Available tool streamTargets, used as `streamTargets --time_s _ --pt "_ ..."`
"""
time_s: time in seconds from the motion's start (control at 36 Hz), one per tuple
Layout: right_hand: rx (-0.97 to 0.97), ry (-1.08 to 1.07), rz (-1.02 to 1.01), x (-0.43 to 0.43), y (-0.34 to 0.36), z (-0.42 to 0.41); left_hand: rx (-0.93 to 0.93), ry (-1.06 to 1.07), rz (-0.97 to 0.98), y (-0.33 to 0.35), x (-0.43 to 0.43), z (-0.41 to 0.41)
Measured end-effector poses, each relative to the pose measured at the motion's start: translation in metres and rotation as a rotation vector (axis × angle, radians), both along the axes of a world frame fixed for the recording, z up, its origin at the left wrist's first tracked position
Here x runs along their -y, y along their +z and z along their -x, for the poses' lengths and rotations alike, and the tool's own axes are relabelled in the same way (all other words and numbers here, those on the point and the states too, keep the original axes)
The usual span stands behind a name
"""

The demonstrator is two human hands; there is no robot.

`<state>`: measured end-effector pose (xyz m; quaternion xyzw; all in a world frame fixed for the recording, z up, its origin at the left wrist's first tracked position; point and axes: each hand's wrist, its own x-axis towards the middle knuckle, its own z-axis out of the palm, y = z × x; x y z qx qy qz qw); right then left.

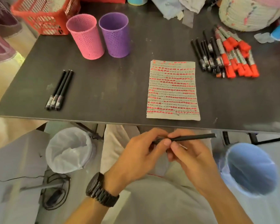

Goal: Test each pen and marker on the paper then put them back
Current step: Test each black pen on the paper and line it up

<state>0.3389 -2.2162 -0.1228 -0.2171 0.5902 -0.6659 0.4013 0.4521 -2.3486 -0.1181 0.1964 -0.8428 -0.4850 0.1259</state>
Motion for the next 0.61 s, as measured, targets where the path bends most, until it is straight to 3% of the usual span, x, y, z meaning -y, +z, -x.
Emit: streamTargets --time_s 0.14,0.42,0.61 --pt "-0.209 -0.054 -0.087 -0.001 -0.001 -0.004 0.15 -0.034 0.137 -0.012 -0.005 -0.002" --pt "-0.269 0.001 -0.099 -0.006 0.002 0.001 0.124 0.058 -0.027 -0.018 -0.011 -0.006" --pt "-0.144 -0.211 0.067 0.009 0.019 0.022 0.094 0.213 0.355 -0.006 0.018 -0.003"
